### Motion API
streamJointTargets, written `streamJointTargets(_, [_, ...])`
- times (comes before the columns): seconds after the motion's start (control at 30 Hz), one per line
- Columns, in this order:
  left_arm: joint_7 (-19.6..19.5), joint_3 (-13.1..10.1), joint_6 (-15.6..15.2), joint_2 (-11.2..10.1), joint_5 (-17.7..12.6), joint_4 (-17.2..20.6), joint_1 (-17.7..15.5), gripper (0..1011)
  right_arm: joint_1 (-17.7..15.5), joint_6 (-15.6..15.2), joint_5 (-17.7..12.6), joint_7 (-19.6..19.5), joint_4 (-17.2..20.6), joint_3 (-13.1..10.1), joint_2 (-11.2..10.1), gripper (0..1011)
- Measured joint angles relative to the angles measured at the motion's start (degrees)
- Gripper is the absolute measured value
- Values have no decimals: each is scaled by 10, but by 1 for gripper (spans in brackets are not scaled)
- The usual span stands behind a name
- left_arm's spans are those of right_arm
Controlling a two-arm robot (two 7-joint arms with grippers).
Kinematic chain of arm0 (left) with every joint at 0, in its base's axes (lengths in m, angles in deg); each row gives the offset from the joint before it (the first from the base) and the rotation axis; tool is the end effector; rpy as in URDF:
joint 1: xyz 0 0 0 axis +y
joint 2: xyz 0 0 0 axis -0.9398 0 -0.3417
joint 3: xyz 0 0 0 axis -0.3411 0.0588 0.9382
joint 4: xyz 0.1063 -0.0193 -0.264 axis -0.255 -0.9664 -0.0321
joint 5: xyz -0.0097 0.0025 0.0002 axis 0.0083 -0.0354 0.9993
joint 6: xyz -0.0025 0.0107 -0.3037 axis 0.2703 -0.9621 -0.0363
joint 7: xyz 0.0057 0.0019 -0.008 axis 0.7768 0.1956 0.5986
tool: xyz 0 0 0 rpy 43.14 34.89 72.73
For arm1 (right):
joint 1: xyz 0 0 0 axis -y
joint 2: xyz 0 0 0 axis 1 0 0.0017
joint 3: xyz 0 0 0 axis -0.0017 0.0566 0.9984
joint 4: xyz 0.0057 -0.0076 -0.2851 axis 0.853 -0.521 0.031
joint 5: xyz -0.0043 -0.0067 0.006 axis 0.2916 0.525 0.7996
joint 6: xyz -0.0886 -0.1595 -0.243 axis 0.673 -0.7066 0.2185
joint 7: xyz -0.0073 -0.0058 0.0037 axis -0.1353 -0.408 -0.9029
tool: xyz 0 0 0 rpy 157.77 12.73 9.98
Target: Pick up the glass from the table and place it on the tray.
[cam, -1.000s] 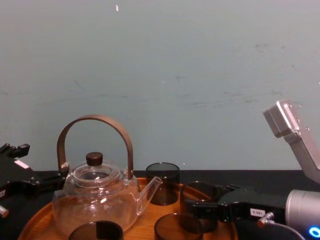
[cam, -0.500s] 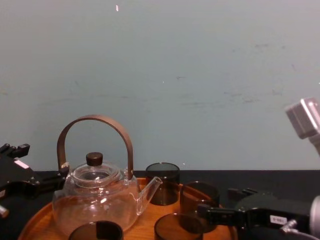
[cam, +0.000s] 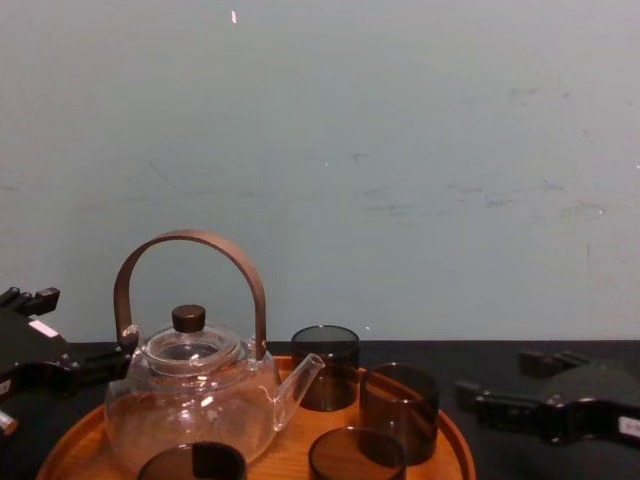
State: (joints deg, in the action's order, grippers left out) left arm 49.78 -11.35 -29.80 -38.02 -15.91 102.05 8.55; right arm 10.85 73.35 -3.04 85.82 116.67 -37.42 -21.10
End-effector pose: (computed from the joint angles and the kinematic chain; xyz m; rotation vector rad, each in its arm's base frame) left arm 0.3526 0.0811 -0.2974 0.3046 -0.2850 1.2478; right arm 0.3601 -0.0334 -0.2911 -0.1748 0.0602 -0.8648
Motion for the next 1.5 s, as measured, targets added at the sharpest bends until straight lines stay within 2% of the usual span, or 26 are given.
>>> streamJointTargets(0.17, [0,0,0,0,0,0,0,1001,-31,5,-3,-21,33,-24,-12,1003])
streamJointTargets(0.37, [0,0,0,0,0,0,0,1001,-53,11,-5,-44,48,-52,-15,1003])
streamJointTargets(0.67, [0,0,0,0,0,0,0,1001,-69,20,-3,-66,49,-86,-9,1002])
streamJointTargets(0.9, [0,0,0,0,0,0,0,1001,-70,35,8,-84,31,-109,4,1003])
streamJointTargets(1.5, [0,0,0,0,0,0,0,1001,-70,32,7,-80,34,-105,0,1002])
